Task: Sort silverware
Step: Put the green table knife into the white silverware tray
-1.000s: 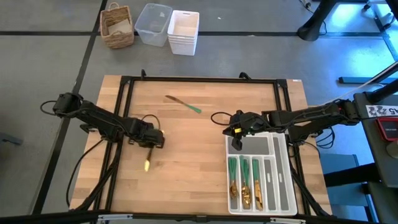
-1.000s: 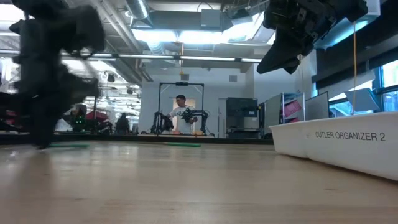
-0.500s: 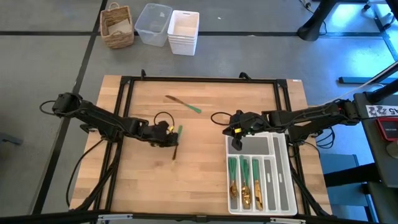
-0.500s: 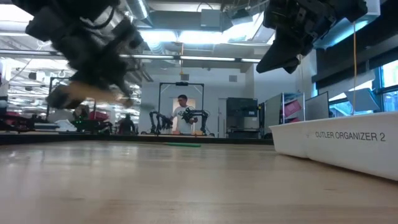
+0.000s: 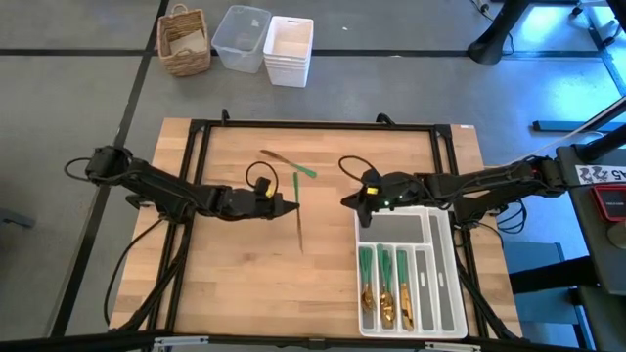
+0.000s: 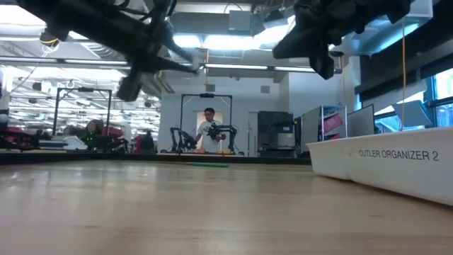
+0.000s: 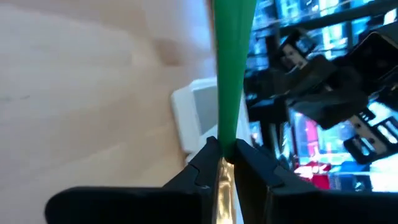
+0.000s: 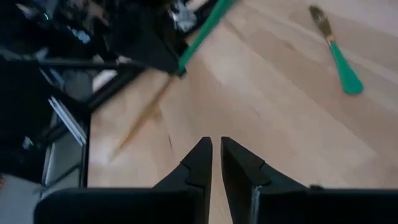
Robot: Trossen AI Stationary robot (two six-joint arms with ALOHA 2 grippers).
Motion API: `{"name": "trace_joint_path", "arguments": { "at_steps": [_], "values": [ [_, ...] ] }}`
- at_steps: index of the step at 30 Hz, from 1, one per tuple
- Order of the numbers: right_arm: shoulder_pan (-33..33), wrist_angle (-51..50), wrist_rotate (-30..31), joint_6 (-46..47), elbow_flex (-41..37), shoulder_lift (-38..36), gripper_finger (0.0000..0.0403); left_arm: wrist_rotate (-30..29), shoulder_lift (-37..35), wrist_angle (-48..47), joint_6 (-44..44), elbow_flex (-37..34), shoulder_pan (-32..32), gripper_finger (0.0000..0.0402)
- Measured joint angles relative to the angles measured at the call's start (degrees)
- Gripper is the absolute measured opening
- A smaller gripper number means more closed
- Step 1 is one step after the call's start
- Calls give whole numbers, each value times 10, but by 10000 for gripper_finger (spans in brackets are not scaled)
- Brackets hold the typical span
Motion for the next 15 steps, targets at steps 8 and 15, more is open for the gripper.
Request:
{"name": "trace_joint_path", "arguments": {
  "at_steps": [8, 15],
  "values": [
    [-1, 89, 4, 4, 1, 24, 58, -17, 81, 74, 66, 63, 0, 28],
    [-1, 117, 3, 56, 0, 34, 126, -15, 139, 74, 101, 120, 0, 29]
  ]
}}
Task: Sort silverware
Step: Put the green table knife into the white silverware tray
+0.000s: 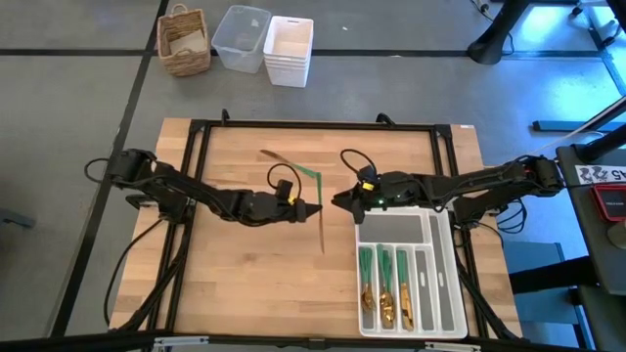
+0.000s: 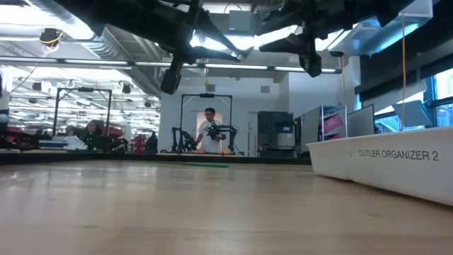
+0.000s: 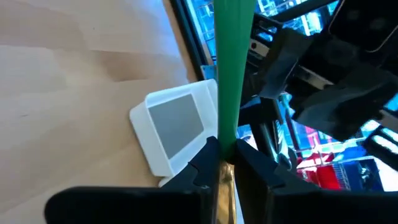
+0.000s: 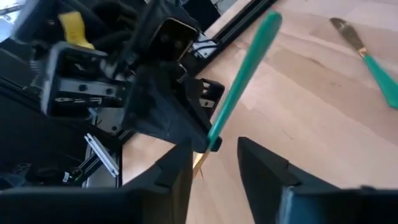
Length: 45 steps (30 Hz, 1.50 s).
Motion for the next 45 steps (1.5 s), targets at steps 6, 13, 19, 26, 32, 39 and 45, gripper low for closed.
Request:
{"name": "trace_joint_path", "arguments": {
  "at_steps": [6, 13, 19, 26, 32, 39, 45],
  "values": [
    [1, -1, 2, 20, 0, 7, 147, 0, 34, 2, 5, 39, 0, 29],
    [1, 4, 16, 20, 0, 11, 146, 1, 56, -1, 14, 65, 0, 31],
    [1, 5, 28, 19, 0, 11, 145, 2, 64, -4, 14, 78, 0, 28],
    [1, 5, 45, 18, 0, 11, 145, 6, 64, 1, 13, 81, 0, 31],
    [1, 6, 61, 18, 0, 11, 145, 7, 64, 2, 13, 81, 0, 31],
    [1, 81, 32, 19, 0, 58, 145, 7, 64, 1, 13, 80, 0, 29],
    [1, 109, 5, 32, 0, 85, 142, 9, 64, -7, 13, 80, -1, 32]
  ]
}}
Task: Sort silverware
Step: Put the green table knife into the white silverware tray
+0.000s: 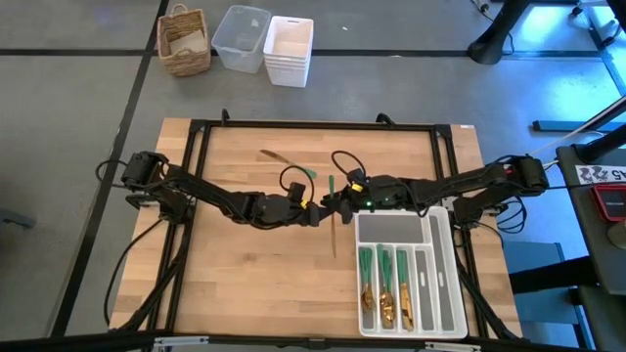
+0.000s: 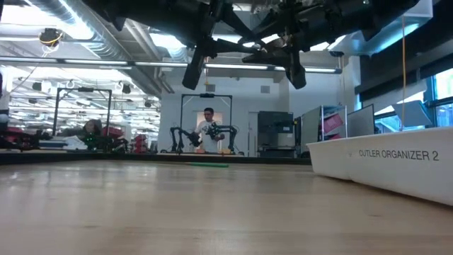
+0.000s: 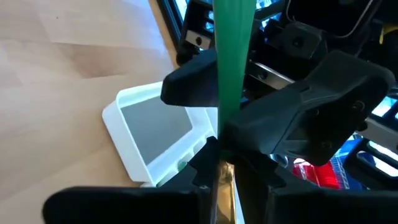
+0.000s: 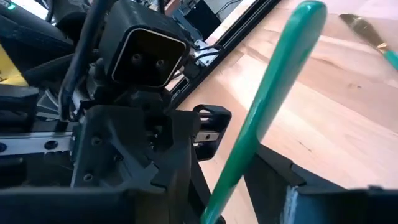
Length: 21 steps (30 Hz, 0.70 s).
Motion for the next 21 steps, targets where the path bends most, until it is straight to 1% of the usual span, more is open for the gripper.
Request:
{"name": "trace_joint_path", "arguments": {
  "at_steps": [2, 4, 7, 11, 13, 17, 21],
  "values": [
    [0, 0, -1, 0, 0, 1, 133, 0, 0, -1, 0, 0, 0, 34],
    [0, -1, 0, -3, 0, 1, 115, 0, 0, -1, 0, 0, 0, 35],
    [0, -1, 0, -12, 0, 1, 76, 1, 0, 0, 3, 0, 0, 33],
    [0, 4, 0, -14, 1, 1, 16, 4, 0, 0, 28, 0, 1, 37],
    [0, 4, -1, -15, 1, 1, 12, 15, 0, -1, 48, 0, 1, 46],
    [0, -2, -18, -16, 0, -2, 20, 55, 0, 1, 82, 0, 8, 69],
    [0, -9, -41, -17, 0, -16, 11, 119, -6, 4, 104, 0, 22, 94]
  ]
}}
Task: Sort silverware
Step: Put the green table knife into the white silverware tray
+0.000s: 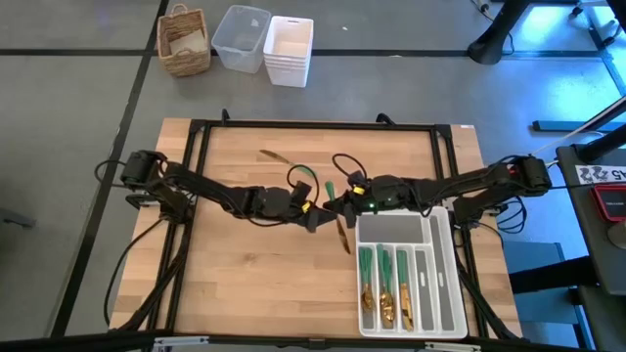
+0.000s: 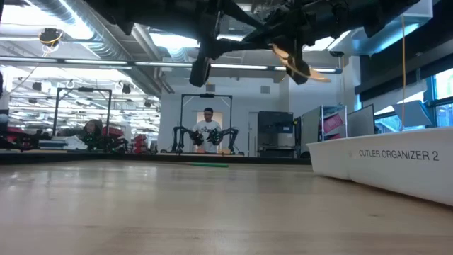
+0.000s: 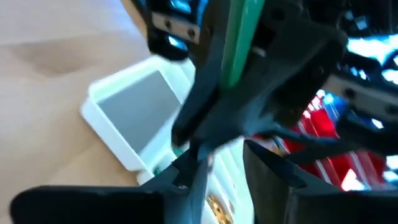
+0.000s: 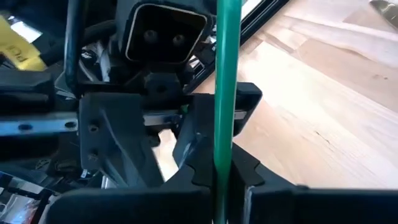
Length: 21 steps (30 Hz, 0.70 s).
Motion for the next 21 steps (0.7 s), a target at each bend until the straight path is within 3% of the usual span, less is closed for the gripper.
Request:
{"name": "trace_joint_path", "arguments": {
  "at_steps": [7, 12, 18, 21],
  "values": [
    [0, -108, 14, 1, 0, -69, 10, 170, -7, -2, 6, 0, 38, 113],
    [21, -196, 12, 65, 0, -122, 12, 227, -10, -8, 36, 0, 65, 113],
    [98, -303, 48, 243, 0, -168, 11, 349, -10, -55, 81, 0, 115, 114],
    [153, -318, 80, 333, 0, -169, 11, 376, -10, -88, 110, 0, 134, 114]
  ]
}}
